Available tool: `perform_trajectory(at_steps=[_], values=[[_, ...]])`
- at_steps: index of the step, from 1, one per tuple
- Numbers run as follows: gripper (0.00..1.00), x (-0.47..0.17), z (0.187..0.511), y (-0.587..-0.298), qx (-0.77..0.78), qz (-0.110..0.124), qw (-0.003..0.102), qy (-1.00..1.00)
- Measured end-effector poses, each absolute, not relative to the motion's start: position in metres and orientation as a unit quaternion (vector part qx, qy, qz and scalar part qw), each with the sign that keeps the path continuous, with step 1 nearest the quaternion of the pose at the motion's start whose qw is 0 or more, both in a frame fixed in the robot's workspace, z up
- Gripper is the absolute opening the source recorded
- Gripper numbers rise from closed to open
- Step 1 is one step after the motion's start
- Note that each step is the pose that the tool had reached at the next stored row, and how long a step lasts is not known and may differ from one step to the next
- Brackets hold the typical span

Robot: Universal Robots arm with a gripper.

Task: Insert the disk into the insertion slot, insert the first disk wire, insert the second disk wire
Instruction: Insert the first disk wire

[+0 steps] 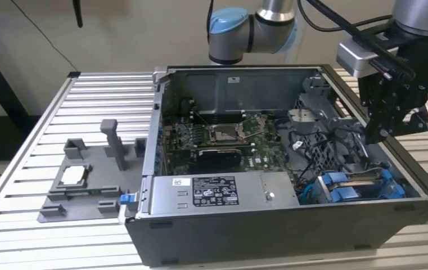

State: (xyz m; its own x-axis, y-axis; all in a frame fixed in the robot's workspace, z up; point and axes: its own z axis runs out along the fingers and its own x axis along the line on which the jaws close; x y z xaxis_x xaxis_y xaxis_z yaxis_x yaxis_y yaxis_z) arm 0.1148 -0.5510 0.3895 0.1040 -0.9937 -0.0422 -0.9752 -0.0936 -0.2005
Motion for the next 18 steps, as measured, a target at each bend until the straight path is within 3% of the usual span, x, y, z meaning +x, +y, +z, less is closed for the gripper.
perform_trajectory(at_steps=[15, 18], values=[[0.2, 0.1161, 0.3875, -0.5506, -0.738, -0.054, 0.082, 0.667], [0.2, 0.1199, 0.3874, -0.5506, -0.739, -0.035, 0.064, 0.669]])
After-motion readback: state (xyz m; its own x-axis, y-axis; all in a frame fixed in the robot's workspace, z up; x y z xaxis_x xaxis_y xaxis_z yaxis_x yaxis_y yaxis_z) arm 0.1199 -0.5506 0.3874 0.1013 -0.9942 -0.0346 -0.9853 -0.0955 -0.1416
